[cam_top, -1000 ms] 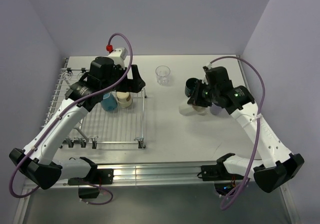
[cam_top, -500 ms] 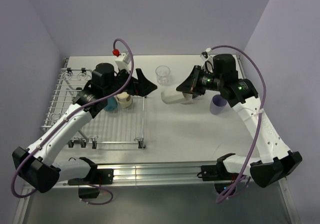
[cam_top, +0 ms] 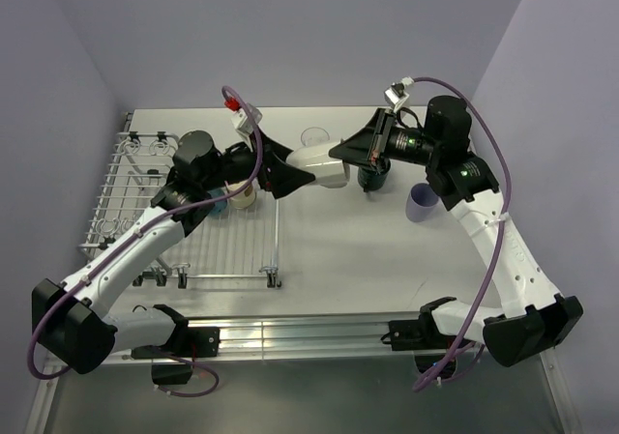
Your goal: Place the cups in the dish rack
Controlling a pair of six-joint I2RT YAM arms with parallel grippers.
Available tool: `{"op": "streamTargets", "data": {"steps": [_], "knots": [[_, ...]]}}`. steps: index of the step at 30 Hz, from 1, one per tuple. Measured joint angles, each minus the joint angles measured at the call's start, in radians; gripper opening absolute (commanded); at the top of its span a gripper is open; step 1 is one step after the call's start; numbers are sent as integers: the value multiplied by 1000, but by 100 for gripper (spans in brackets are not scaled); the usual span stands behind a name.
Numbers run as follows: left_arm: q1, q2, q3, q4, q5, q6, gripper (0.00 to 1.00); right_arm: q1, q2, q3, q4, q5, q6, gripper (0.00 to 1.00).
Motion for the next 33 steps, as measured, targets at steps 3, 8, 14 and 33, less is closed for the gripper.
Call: {"op": "streamTargets", "data": {"steps": [3, 8, 14, 33], "knots": [[2, 0, -11, 55, 37, 0, 99, -5, -11, -60, 113, -55, 86, 0], [5, 0, -34, 134, 101, -9, 98, -15, -18, -126, 259, -128, 206, 0], [6, -4, -65, 232, 179, -47, 73, -24, -19, -139, 338, -186, 282, 0], [3, -88, -117, 248, 171, -92, 0, -12, -52, -158, 335, -208, 238, 28]]}}
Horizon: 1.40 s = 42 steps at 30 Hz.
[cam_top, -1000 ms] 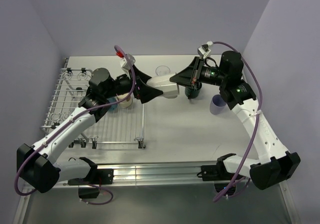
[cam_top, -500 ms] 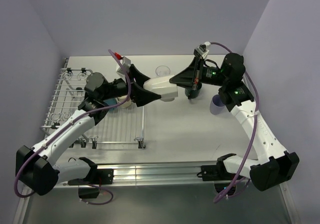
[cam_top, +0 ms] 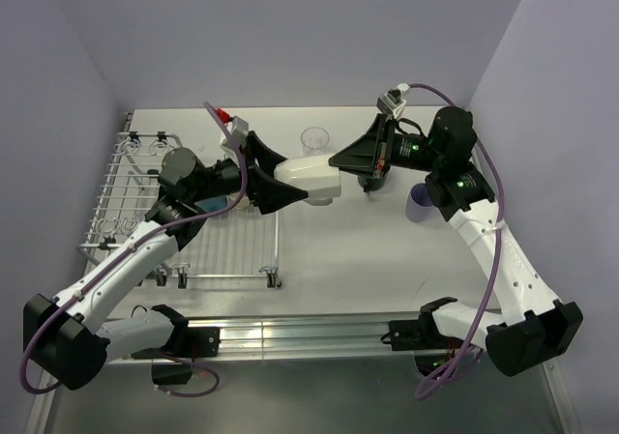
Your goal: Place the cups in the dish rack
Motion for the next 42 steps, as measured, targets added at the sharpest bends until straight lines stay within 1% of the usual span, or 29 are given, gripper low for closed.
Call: {"op": "streamTargets", "data": {"steps": [1, 3, 4, 5, 8, 12, 16, 22, 26, 28, 32, 38, 42], "knots": [[0, -10, -6, -14, 0, -2, 0, -3, -5, 0, -8, 15, -17, 32], [0, -25, -10, -40, 1, -3, 0, -10, -11, 0, -24, 45, -46, 35], [0, -34, -10, -53, -2, -3, 0, -11, -14, 0, -30, 56, -56, 39], [0, -42, -10, -64, -5, -2, 0, -11, -16, 0, -35, 70, -65, 41], [-2, -63, -10, -100, -18, -1, 0, -13, -19, 0, -45, 105, -93, 44], [-5, -88, -6, -195, -81, 19, 0, -16, -19, 0, -87, 151, -138, 47], [-6, -90, 40, -383, -200, 65, 0, -18, -20, 1, -180, 224, -213, 48], [-6, -93, 137, -673, -406, 119, 0, -26, -32, 12, -351, 388, -334, 49], [-6, -81, 238, -874, -552, 138, 0, -28, -46, 34, -441, 499, -406, 49], [-6, -55, 301, -958, -615, 145, 0, -28, -53, 40, -469, 544, -434, 49], [-1, 16, 385, -1051, -679, 153, 0, -28, -64, 42, -514, 615, -476, 50], [5, 156, 461, -1187, -778, 166, 0, -29, -66, 42, -552, 667, -520, 50], [7, 216, 500, -1283, -836, 180, 0, -29, -66, 42, -565, 679, -538, 50]]}}
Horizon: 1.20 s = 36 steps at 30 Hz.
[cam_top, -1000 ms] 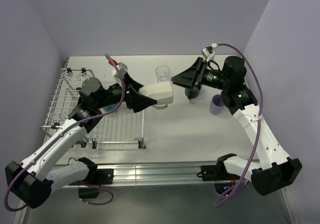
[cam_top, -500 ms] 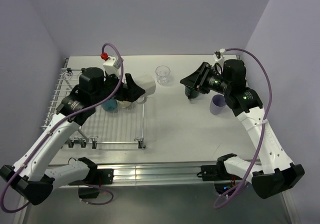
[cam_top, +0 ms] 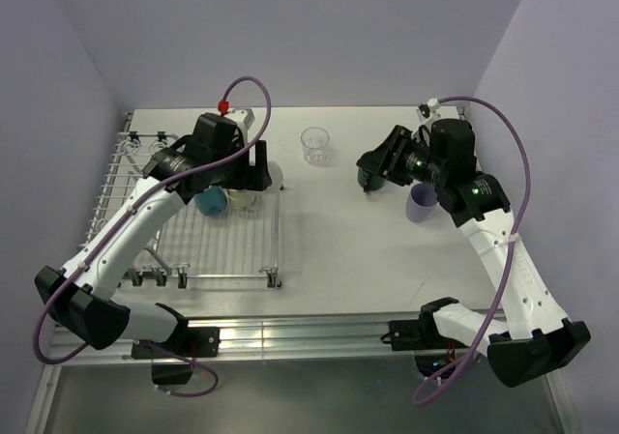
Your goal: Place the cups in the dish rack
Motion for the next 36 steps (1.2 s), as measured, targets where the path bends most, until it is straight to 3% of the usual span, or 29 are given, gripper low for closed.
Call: {"op": "streamTargets", "data": {"steps": [13, 36], "knots": [[0, 40, 65, -168, -103, 48, 0, 0, 0, -3, 0, 7, -33, 50], [1, 194, 37, -179, -69, 123, 0, 0, 3, -26, -5, 10, -60, 50]]}}
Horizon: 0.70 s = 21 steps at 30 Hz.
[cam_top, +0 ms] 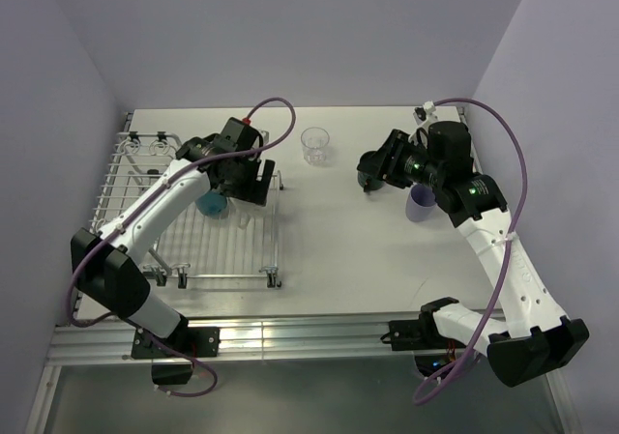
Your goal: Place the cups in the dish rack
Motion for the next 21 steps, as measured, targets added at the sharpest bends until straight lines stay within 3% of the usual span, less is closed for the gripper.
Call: {"op": "streamTargets", "data": {"steps": [21], "knots": [[-1, 137, -6, -1, 10, 24, 0, 0, 17, -34, 6, -1, -3, 50]]}}
